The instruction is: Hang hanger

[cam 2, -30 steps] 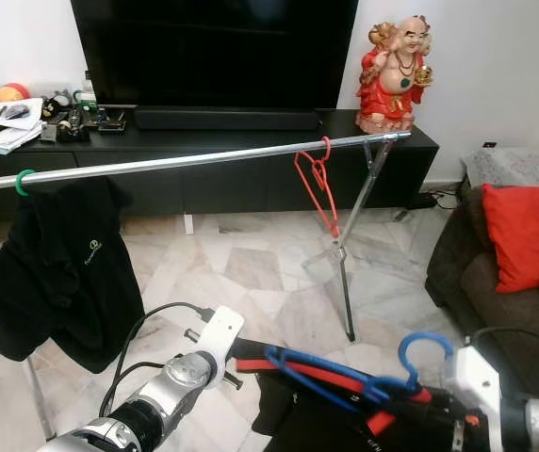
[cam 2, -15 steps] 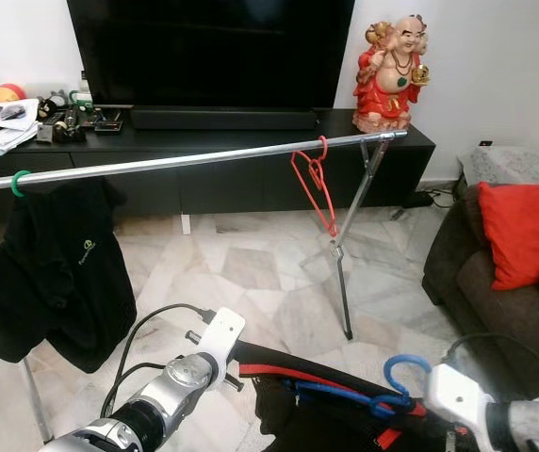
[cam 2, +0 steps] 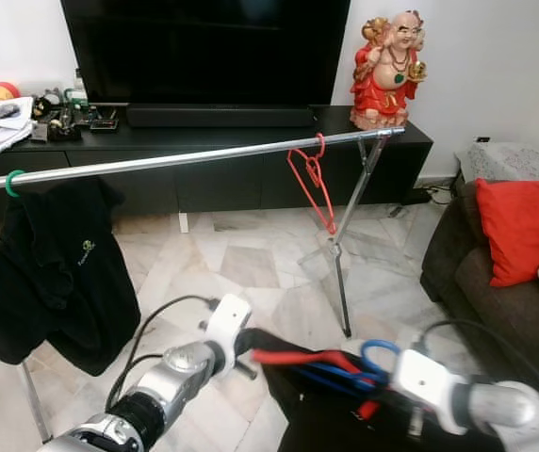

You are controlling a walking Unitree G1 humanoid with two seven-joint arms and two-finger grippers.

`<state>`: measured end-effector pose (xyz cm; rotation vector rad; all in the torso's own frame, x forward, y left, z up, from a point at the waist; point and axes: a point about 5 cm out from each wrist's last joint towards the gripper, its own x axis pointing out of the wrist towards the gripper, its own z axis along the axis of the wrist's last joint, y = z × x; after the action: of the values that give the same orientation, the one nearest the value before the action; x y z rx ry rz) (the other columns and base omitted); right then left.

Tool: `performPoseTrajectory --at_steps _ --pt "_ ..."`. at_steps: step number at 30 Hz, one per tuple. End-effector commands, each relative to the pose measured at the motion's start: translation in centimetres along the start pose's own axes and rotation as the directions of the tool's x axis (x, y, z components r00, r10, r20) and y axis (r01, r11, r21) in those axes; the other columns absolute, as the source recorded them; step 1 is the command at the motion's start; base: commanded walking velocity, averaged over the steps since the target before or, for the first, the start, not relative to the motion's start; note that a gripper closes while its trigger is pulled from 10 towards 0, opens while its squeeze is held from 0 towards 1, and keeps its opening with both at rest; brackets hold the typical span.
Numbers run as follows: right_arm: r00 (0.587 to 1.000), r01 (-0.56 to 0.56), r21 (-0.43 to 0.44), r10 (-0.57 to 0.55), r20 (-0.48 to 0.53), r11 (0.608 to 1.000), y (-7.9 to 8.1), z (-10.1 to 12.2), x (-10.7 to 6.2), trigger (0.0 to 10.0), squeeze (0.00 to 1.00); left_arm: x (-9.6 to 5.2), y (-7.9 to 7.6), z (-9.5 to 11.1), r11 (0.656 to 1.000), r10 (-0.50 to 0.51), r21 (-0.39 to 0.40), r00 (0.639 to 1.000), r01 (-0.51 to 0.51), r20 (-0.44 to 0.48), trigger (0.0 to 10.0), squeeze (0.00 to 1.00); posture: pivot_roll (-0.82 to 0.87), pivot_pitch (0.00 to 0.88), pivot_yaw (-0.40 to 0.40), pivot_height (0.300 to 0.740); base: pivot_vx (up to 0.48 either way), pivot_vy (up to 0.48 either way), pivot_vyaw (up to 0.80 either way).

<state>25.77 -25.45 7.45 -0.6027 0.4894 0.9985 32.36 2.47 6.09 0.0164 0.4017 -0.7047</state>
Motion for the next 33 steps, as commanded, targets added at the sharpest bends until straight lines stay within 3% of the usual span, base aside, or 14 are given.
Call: performPoseTrajectory --at_steps 1,3,5,8,13,15,23,29,33 --pt "1.000 0.014 -0.029 -0.014 0.011 0.999 -0.5 0.9 0.5 0.0 0.00 0.1 -0.7 1.0 0.998 -0.066 0.008 0.998 0.065 0.025 0.0 0.00 -0.12 0.000 -0.043 0.740 0.000 0.000 0.00" --pt "0.999 0.040 -0.033 -0.040 0.008 0.999 -0.6 1.4 1.6 0.0 0.00 0.1 -1.3 1.7 0.990 -0.138 0.037 0.990 0.136 0.038 0.0 0.00 -0.11 0.000 -0.046 0.740 0.000 0.000 0.00" --pt "0.999 0.040 -0.033 -0.040 0.008 0.999 -0.6 1.4 1.6 0.0 0.00 0.1 -1.3 1.7 0.990 -0.138 0.037 0.990 0.136 0.038 0.0 0.00 -0.11 0.000 -0.046 0.740 0.000 0.000 0.00" --pt "0.991 0.124 -0.046 -0.126 -0.043 0.991 -1.4 1.8 2.2 0.0 0.00 -0.4 -1.4 2.3 0.980 -0.187 0.085 0.982 0.183 0.041 0.0 0.00 -0.10 0.000 -0.046 0.740 0.000 0.000 0.00" --pt "0.990 0.119 -0.049 -0.122 -0.066 0.992 -1.5 1.8 2.0 0.0 0.00 -0.5 -1.1 2.0 0.983 -0.166 0.083 0.986 0.163 0.028 0.0 0.00 -0.11 0.000 -0.047 0.740 0.000 0.000 0.00" --pt "0.978 0.145 -0.078 -0.154 -0.137 0.986 -1.8 1.2 1.4 0.0 0.00 -0.6 -0.4 1.8 0.991 -0.111 0.075 0.994 0.110 0.012 0.0 0.00 -0.11 0.000 -0.049 0.740 0.000 0.000 0.00" --pt "0.935 0.234 -0.074 -0.245 -0.257 0.970 -2.7 0.1 0.7 0.0 0.00 -0.9 -0.2 2.1 0.992 -0.108 0.071 0.994 0.107 0.012 0.0 0.00 -0.11 0.000 -0.049 0.740 0.000 0.000 0.00" --pt "0.914 0.292 -0.044 -0.292 -0.280 0.955 -3.1 0.1 1.2 0.0 0.00 -0.9 -0.5 2.7 0.989 -0.128 0.073 0.991 0.125 0.028 0.0 0.00 -0.11 0.000 -0.050 0.740 0.000 0.000 0.00" --pt "0.932 0.285 -0.012 -0.280 -0.231 0.958 -2.8 0.9 1.8 0.0 0.00 -0.9 -0.6 2.8 0.989 -0.134 0.074 0.991 0.131 0.030 0.0 0.00 -0.11 0.000 -0.049 0.740 0.000 0.000 0.00"
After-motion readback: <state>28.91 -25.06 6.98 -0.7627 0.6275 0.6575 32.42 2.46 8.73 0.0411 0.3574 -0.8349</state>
